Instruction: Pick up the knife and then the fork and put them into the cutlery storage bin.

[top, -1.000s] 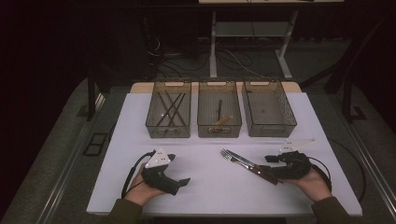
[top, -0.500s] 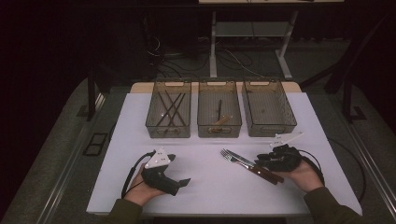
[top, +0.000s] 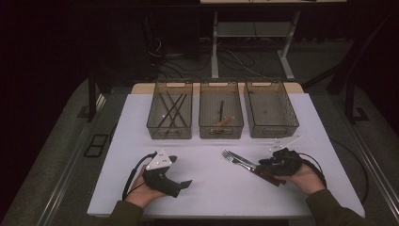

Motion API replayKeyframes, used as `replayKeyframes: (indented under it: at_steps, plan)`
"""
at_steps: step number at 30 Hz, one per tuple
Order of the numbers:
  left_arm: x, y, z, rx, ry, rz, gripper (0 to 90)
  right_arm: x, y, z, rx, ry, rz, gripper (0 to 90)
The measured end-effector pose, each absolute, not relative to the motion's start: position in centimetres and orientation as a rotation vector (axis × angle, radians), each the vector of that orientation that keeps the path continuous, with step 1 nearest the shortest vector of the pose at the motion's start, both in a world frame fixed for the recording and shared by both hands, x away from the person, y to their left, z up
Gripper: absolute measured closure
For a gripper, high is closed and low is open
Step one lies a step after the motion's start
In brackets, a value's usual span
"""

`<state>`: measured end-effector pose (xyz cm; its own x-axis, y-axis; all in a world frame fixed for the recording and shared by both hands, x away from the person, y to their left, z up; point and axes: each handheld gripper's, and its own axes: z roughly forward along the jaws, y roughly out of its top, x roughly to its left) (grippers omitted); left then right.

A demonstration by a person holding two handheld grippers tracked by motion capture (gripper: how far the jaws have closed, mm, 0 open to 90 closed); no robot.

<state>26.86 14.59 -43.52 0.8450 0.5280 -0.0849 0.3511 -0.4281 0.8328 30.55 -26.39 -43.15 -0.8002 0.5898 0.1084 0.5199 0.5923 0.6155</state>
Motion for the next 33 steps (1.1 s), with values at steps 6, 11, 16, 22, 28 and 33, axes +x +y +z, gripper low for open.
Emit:
replayKeyframes:
  at_steps: [6,11,16,22,28,33]
  plan:
    - [26.8,14.6,-43.5,2.061,0.643,0.235,0.0,30.6,-26.4,-43.3,0.943,2.717,0.967,74.0]
    - [26.9,14.6,-43.5,2.063,0.644,0.235,0.0,30.6,-26.3,-43.4,0.940,2.726,0.956,74.6]
    - [26.9,14.6,-43.5,2.061,0.645,0.236,0.0,30.8,-26.2,-43.6,0.943,2.740,0.937,74.7]
    - [26.8,14.6,-43.5,2.064,0.643,0.236,0.0,31.2,-25.9,-43.7,0.940,2.781,0.885,74.8]
    - [26.8,14.5,-43.6,2.059,0.644,0.234,0.0,31.8,-24.4,-43.0,0.901,2.844,0.699,74.5]
    - [26.8,14.4,-43.6,2.057,0.640,0.235,0.0,33.1,-23.1,-42.4,0.907,2.938,0.521,74.5]
